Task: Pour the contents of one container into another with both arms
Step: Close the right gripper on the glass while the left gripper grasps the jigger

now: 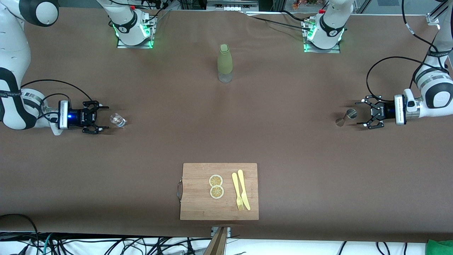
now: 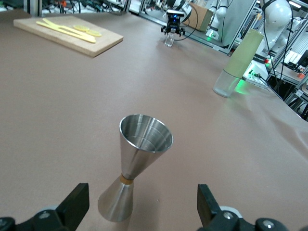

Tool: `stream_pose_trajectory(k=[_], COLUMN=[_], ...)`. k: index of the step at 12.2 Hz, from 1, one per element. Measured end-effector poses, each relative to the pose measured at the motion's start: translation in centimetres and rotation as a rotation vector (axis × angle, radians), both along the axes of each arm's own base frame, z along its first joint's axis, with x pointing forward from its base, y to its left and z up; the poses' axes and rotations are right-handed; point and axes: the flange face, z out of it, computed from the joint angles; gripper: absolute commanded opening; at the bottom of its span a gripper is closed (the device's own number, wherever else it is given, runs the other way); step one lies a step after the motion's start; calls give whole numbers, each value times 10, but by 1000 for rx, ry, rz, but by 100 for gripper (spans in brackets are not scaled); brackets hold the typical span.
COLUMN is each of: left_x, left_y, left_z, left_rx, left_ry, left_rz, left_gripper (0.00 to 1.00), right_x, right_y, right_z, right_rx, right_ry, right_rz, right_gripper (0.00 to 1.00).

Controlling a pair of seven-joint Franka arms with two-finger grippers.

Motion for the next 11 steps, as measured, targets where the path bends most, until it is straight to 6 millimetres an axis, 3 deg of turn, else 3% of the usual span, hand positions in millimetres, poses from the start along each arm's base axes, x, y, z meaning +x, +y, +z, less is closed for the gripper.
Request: stream_pose_trajectory(k=[5,11], left_x=[-4,0], left_y=[-8,-22], left_z=[-22,-36], left_rx=[-47,-103], left_ry=[-46,-117], left_rz=[8,23], left_gripper=[96,90], right_x=[11,23], right_y=[-2,26], right_z=[-9,-21], right_rx=[9,43], right_ry=[-26,-55], right_rz=[-40,-1], right_gripper=[100,100])
